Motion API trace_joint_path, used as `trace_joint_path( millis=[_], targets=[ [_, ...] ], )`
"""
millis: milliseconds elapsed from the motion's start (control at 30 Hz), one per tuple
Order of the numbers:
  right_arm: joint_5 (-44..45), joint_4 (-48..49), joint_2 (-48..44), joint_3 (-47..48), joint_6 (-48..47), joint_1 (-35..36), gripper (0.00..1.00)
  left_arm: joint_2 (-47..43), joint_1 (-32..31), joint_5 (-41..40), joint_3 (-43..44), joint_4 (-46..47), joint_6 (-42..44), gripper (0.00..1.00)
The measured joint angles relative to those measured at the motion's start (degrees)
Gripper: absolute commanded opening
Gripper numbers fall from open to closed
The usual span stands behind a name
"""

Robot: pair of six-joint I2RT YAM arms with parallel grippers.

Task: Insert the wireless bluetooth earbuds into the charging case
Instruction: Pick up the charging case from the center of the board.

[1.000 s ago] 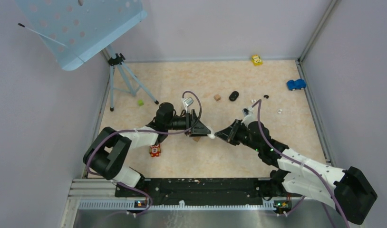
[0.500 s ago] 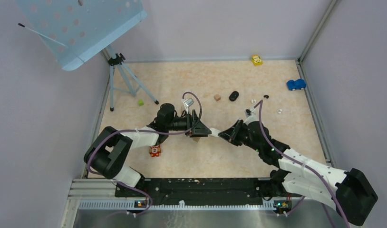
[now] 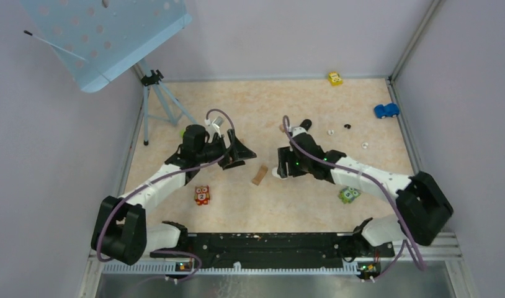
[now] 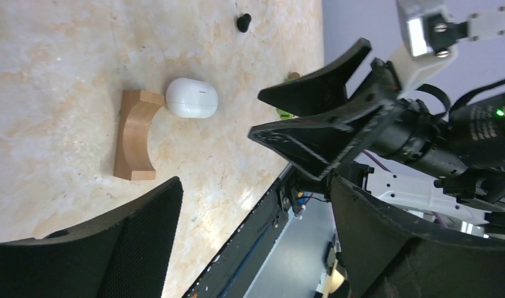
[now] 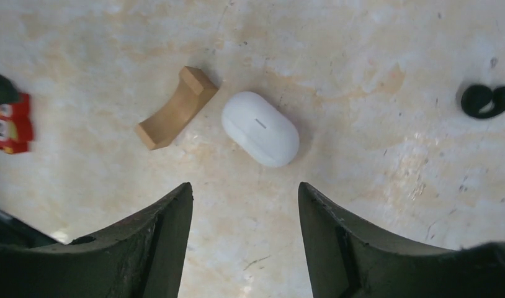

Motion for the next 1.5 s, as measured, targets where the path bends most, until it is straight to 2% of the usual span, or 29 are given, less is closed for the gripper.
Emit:
trace_joint_path(
  millis=[133, 267, 500, 567, 633, 800, 867, 1033, 1300, 1500],
  targets=[
    [-1.66, -0.28, 10.10, 4.68, -12.07, -0.02, 0.69, -3.08, 0.59, -2.73, 2.05, -6.16, 2.12, 0.96],
    [-3.08, -0.33, 16.41, 6.08, -20.94, -0.02, 0.70, -3.82, 1.05, -3.63, 2.08, -9.66, 2.60, 0.96],
    [-3.45, 1.53, 20.44, 6.84, -29.81, 0.00, 0.65, -3.82, 1.11, -4.09, 2.05, -12.24, 2.64, 0.96],
    [-3.37, 2.78, 21.07, 7.08, -31.19, 0.00, 0.63, -3.82, 1.11, -4.07, 2.05, -12.26, 2.67, 0.93],
    [-3.65, 3.56, 21.70, 7.52, -31.89, 0.00, 0.57, -3.82, 1.11, -4.02, 2.05, -12.31, 2.71, 0.92],
    [-5.14, 3.87, 23.37, 9.44, -32.13, -0.04, 0.29, -3.82, 1.11, -4.02, 2.05, -12.35, 2.73, 0.90],
    [-6.16, 3.80, 23.32, 9.44, -30.97, -0.24, 0.24, -3.82, 1.11, -3.98, 2.05, -12.37, 2.75, 0.90],
    [-11.58, 3.63, 19.45, 6.95, -27.06, -2.34, 0.24, -3.02, 1.11, -2.86, 2.05, -12.31, 4.22, 0.90],
    [-23.76, 8.59, 1.03, -1.42, -18.67, -6.19, 0.24, 3.65, 0.55, 3.54, 2.12, -9.35, 4.46, 0.94],
    [-29.57, 11.21, -3.21, -3.10, -15.93, -6.19, 0.24, 5.92, -2.86, 6.01, 4.46, -5.92, 2.08, 0.91]
  ],
)
